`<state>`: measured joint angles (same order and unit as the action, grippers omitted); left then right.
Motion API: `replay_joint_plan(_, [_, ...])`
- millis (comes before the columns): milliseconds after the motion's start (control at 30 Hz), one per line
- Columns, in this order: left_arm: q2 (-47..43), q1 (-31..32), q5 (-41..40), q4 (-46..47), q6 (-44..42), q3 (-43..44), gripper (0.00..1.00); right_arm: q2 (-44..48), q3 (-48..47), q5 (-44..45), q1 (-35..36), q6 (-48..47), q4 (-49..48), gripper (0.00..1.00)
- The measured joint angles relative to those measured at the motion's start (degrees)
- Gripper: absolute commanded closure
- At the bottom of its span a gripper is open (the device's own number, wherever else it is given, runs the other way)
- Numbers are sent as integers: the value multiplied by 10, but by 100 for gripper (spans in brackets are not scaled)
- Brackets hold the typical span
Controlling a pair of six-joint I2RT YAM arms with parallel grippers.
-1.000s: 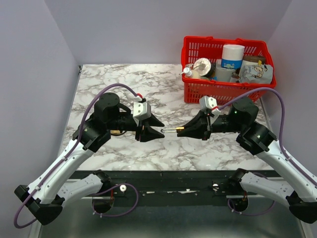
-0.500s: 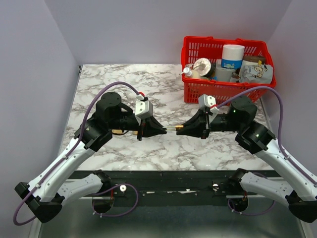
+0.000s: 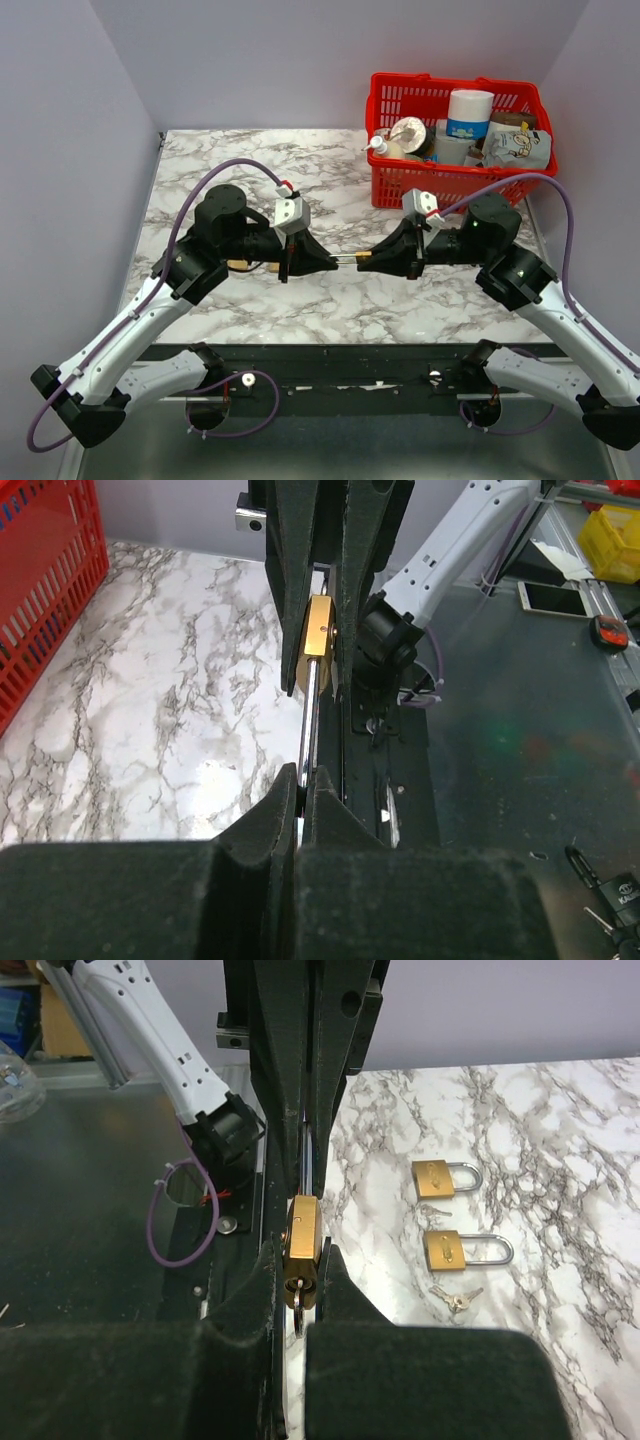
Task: Lock with the key
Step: Lock the lock.
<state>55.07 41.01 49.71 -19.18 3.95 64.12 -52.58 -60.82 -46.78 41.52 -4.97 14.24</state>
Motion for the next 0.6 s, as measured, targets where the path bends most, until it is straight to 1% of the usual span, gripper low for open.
replay_joint_plan(167, [5, 0, 5, 6, 11, 0, 100, 1, 0, 0, -2, -10, 2, 99])
replay_joint_plan(367, [9, 4, 5, -32, -11, 15, 100, 4, 0, 0, -2, -34, 13, 99])
replay_joint_plan(600, [12, 7, 5, -47, -17, 20, 100, 3, 0, -4, 0, -58, 22, 99])
